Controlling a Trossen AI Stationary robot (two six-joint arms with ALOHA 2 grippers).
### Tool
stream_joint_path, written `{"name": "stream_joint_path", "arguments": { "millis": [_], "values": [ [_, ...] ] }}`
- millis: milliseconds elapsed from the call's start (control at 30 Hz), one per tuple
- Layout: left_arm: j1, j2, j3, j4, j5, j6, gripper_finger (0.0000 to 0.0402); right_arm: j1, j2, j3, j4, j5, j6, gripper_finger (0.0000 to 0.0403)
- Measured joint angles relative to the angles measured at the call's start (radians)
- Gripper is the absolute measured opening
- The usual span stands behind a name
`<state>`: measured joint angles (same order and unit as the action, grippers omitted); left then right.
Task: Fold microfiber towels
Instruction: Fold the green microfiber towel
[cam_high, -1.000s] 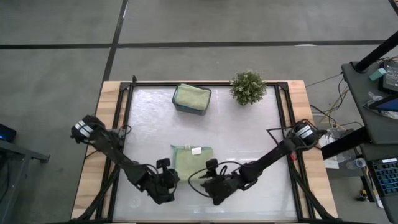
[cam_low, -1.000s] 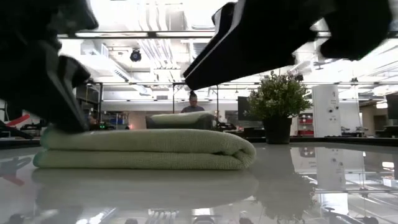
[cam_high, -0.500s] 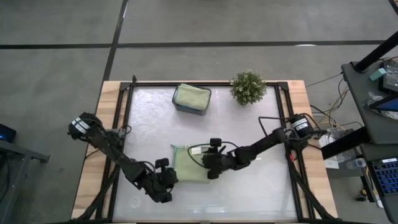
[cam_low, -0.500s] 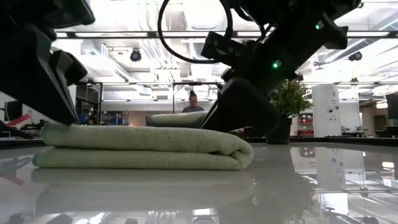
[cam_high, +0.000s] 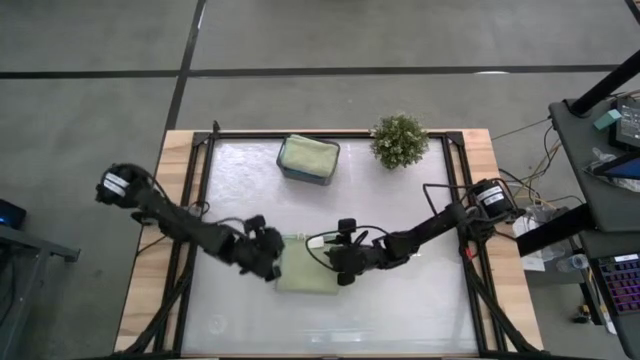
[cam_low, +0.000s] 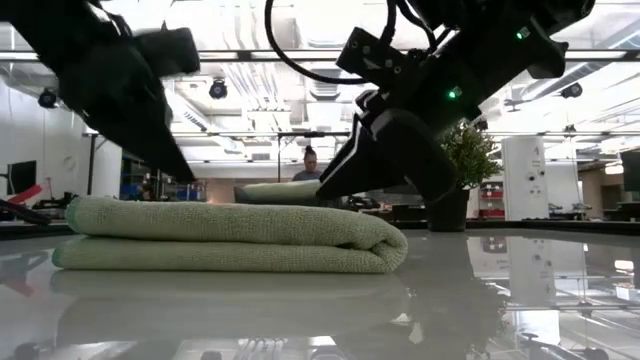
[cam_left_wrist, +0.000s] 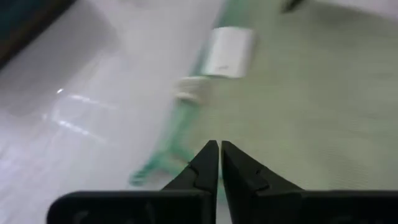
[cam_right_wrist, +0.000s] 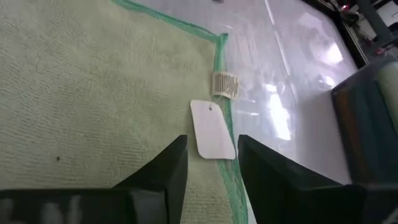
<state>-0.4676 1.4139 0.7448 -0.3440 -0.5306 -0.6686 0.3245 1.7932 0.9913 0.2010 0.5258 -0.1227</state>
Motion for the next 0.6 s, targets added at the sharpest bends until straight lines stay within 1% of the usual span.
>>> {"name": "stream_joint_path", "arguments": {
  "millis": [67,167,267,333,433,600],
  "values": [
    [0.047,-0.012,-0.041,0.033,0.006,0.015,0.0016,-0.005,-0.001,0.0,0.002,0.0,-0.008,0.0133],
    [0.101,-0.012,-0.092,0.156,0.054,0.031,0.0049,-0.013,-0.001,-0.005,0.001,-0.004,-0.008,0.0133],
    [0.129,0.005,-0.133,0.25,0.061,0.038,0.0084,-0.017,-0.001,-0.022,-0.002,-0.007,0.006,0.0132],
    [0.138,0.014,-0.148,0.257,0.061,0.037,0.01,-0.018,-0.001,-0.031,-0.001,-0.009,0.019,0.0132],
    [0.141,0.027,-0.155,0.268,0.059,0.024,0.0112,-0.018,-0.001,-0.037,-0.001,-0.009,0.03,0.0132],
    [0.141,0.036,-0.164,0.281,0.08,0.023,0.0114,-0.018,-0.001,-0.039,0.001,-0.009,0.034,0.0132]
  ]
}}
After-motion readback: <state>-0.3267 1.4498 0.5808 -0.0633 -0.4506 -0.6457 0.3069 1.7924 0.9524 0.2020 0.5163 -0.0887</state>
